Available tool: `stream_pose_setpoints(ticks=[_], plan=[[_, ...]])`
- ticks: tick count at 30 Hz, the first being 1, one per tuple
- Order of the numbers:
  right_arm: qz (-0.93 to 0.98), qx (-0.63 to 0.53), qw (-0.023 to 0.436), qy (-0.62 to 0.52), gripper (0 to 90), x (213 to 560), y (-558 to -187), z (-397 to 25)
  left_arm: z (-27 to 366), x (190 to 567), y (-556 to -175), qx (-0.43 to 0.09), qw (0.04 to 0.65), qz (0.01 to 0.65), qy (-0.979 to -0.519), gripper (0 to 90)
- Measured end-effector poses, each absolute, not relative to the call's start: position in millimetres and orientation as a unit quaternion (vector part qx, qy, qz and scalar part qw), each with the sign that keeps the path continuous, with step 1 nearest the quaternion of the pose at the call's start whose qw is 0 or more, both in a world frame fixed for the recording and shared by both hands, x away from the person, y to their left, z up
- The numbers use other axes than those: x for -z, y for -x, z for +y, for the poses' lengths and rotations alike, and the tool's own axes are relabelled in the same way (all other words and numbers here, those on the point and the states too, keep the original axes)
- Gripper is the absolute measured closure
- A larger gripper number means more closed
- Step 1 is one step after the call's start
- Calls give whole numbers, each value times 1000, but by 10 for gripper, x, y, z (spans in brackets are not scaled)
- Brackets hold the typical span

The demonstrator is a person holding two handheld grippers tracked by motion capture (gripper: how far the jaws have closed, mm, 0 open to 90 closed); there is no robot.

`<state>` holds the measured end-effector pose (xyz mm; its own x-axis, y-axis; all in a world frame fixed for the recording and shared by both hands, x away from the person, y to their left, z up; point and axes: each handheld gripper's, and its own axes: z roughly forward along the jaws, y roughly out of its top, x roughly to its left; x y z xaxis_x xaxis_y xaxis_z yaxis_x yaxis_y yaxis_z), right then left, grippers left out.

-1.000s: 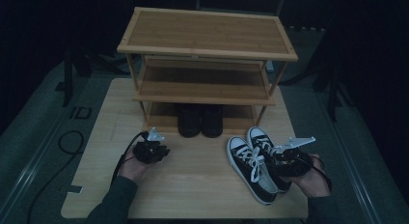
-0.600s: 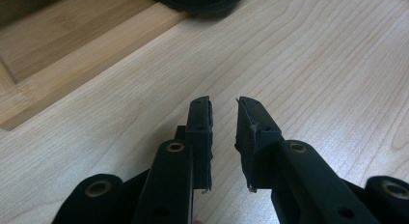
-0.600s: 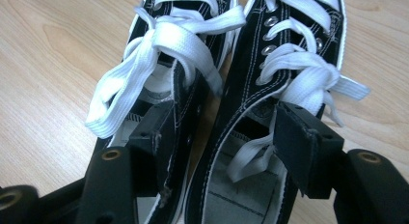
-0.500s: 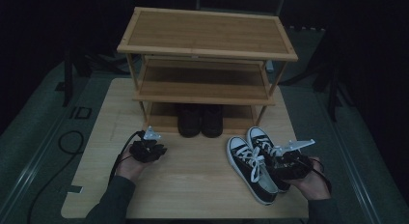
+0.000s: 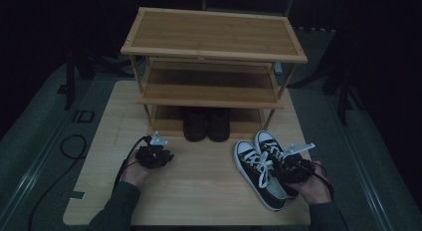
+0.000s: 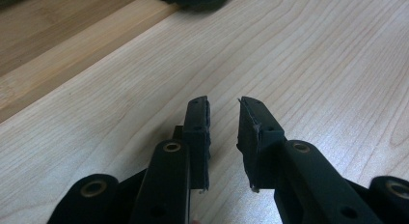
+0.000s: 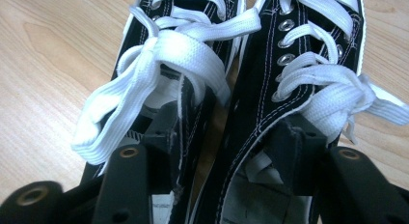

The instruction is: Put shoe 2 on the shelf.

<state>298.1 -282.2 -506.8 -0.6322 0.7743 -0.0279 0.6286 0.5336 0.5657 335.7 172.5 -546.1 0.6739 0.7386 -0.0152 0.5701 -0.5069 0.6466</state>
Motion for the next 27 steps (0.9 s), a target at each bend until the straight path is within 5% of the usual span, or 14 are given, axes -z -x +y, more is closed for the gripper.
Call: stream_pose_setpoints(ticks=[11,27], plan=[[869,-242,147,-405,535,5190,-3056,-2720,1752,5473,-3366,-134,316,386,-856,740],[862,-257,138,-414,831,5233,-3078,-2755,1850,5495,-3362,-138,310,397,-853,737]])
